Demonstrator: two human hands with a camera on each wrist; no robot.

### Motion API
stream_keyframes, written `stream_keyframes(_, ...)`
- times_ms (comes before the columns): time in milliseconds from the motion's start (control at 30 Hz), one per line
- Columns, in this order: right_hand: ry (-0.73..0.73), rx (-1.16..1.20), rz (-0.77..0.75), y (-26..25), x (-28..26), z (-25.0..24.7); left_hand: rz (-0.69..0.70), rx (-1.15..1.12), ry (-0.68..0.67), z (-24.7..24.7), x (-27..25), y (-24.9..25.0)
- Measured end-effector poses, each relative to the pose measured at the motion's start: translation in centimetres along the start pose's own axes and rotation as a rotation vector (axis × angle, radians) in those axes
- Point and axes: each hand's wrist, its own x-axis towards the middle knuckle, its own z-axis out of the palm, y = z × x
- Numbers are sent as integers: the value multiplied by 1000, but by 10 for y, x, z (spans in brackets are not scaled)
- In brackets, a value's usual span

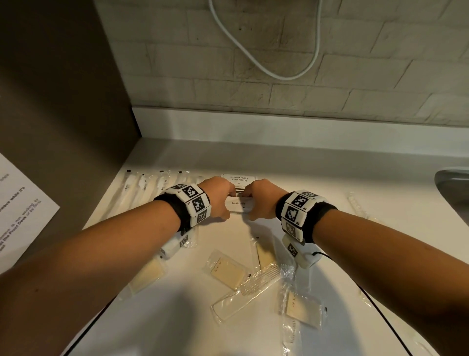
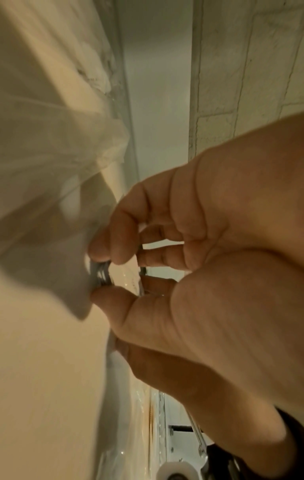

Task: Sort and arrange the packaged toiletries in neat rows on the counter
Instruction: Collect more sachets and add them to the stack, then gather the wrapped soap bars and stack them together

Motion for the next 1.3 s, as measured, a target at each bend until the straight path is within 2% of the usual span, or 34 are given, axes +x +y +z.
stream_keyframes(200, 24, 44, -11, 6, -12, -6, 2, -42, 2, -9, -15, -1)
stream_keyframes(367, 168, 116, -28, 8, -54, -9, 17, -125, 111, -22, -57, 2)
stream_keyframes(467, 47, 73, -26, 7, -81, 1, 25, -218, 85, -14, -90, 4)
stream_keyframes(567, -96, -78, -83, -1, -100, 12, 45, -304, -83, 6, -118, 5)
stream_keyframes(667, -130, -239, -141, -7, -105, 21, 86, -173, -162, 27, -128, 4)
stream_keyframes(800, -151, -268, -75, -9, -105, 21, 88, -58, -148, 34, -130, 12)
stream_keyframes(967, -163, -93, 57, -7, -102, 19, 31, -53, -125, 36, -131, 19)
stream_keyframes(1067, -154, 50, 60, -6, -102, 17, -11, -98, -86, 38, -133, 19)
stream_keyframes(1167, -83, 215, 36, -4, -105, 12, -41, -280, -1, 36, -138, 17)
stream_keyframes(1300, -60, 511, 15, -3, -112, -7, -77, -550, 158, 27, -148, 12)
